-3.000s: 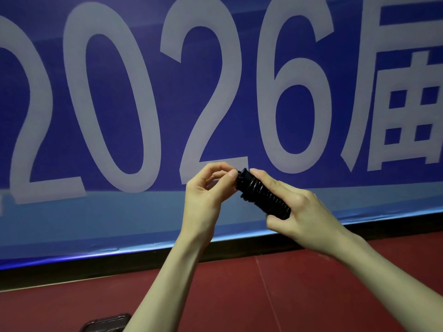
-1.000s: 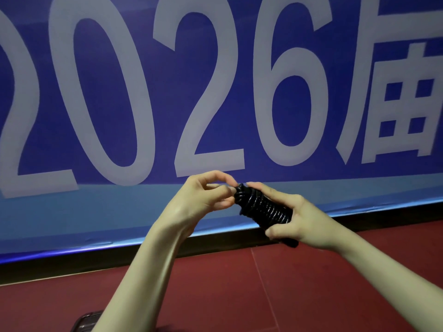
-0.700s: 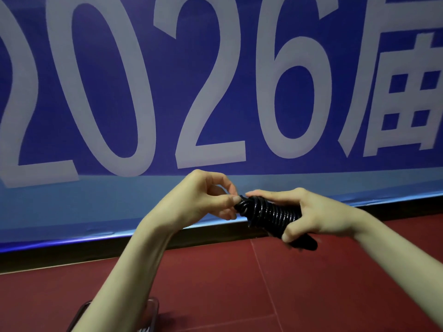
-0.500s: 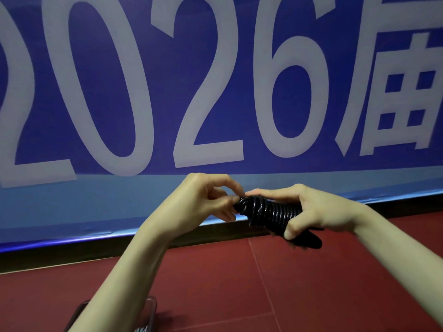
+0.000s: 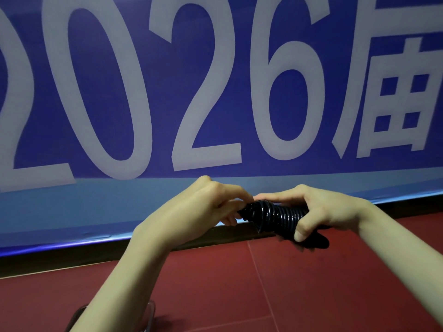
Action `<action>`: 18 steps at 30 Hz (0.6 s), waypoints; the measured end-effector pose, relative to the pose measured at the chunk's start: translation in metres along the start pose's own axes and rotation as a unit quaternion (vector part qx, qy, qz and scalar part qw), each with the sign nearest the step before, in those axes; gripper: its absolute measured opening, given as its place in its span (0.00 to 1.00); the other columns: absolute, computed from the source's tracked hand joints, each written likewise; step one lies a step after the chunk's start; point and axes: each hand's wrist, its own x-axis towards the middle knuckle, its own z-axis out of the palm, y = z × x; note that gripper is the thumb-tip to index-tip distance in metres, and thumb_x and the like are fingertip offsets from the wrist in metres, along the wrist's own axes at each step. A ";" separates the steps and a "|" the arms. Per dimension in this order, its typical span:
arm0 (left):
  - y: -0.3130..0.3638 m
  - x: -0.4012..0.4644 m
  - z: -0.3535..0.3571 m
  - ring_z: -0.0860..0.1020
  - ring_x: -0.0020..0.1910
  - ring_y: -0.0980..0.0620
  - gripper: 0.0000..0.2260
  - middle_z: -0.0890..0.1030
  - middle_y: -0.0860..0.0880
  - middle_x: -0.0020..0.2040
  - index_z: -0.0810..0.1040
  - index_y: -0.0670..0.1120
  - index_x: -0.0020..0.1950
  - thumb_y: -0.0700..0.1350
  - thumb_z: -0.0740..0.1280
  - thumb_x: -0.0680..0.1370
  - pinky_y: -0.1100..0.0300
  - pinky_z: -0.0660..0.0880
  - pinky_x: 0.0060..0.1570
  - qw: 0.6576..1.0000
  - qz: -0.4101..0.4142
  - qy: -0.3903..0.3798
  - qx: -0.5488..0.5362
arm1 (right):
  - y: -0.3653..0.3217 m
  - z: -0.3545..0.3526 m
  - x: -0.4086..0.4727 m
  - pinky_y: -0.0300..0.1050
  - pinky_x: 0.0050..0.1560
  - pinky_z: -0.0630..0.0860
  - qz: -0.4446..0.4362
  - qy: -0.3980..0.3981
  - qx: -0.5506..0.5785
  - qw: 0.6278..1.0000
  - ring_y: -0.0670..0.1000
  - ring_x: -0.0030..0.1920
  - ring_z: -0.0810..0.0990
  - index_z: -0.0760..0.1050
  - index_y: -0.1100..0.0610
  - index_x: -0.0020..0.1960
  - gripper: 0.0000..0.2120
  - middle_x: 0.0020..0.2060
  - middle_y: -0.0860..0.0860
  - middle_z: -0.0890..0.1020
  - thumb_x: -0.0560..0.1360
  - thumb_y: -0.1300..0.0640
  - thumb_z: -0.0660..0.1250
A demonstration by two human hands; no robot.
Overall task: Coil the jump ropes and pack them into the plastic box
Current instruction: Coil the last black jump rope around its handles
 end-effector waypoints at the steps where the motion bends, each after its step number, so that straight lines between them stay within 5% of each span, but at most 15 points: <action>1: 0.000 0.000 0.001 0.83 0.37 0.59 0.08 0.84 0.49 0.39 0.81 0.47 0.53 0.40 0.62 0.81 0.61 0.80 0.44 1.000 0.001 0.004 -0.001 | 0.001 -0.001 0.000 0.65 0.42 0.74 -0.001 -0.004 0.008 1.000 0.64 0.39 0.77 0.74 0.38 0.67 0.39 0.42 0.62 0.80 0.59 0.64 0.70; 8: 0.002 0.000 0.004 0.79 0.37 0.58 0.07 0.83 0.53 0.39 0.75 0.51 0.56 0.46 0.59 0.82 0.54 0.77 0.41 0.992 0.022 0.001 0.122 | 0.006 -0.007 0.001 0.53 0.38 0.78 0.004 -0.005 0.007 1.000 0.61 0.38 0.78 0.73 0.41 0.69 0.40 0.44 0.58 0.82 0.61 0.69 0.70; 11: -0.002 0.002 0.009 0.72 0.34 0.52 0.07 0.82 0.50 0.42 0.71 0.48 0.58 0.47 0.58 0.82 0.52 0.72 0.38 0.984 0.024 0.018 0.177 | 0.005 -0.008 -0.001 0.47 0.35 0.77 0.017 0.023 -0.021 0.999 0.58 0.37 0.79 0.77 0.50 0.63 0.30 0.44 0.57 0.82 0.64 0.69 0.70; 15: -0.021 0.003 0.019 0.73 0.35 0.43 0.03 0.80 0.45 0.37 0.64 0.52 0.48 0.47 0.58 0.81 0.40 0.72 0.41 0.995 0.010 0.062 0.083 | 0.002 -0.006 0.000 0.44 0.38 0.76 0.012 0.079 -0.101 0.992 0.53 0.36 0.79 0.78 0.56 0.52 0.15 0.39 0.55 0.80 0.66 0.64 0.73; 18: -0.032 0.005 0.021 0.79 0.35 0.49 0.05 0.82 0.48 0.35 0.65 0.51 0.47 0.42 0.57 0.82 0.52 0.77 0.41 0.994 -0.032 0.099 -0.030 | 0.003 0.000 0.006 0.41 0.38 0.75 -0.009 0.108 -0.129 0.986 0.52 0.36 0.78 0.79 0.52 0.52 0.14 0.39 0.55 0.80 0.68 0.64 0.73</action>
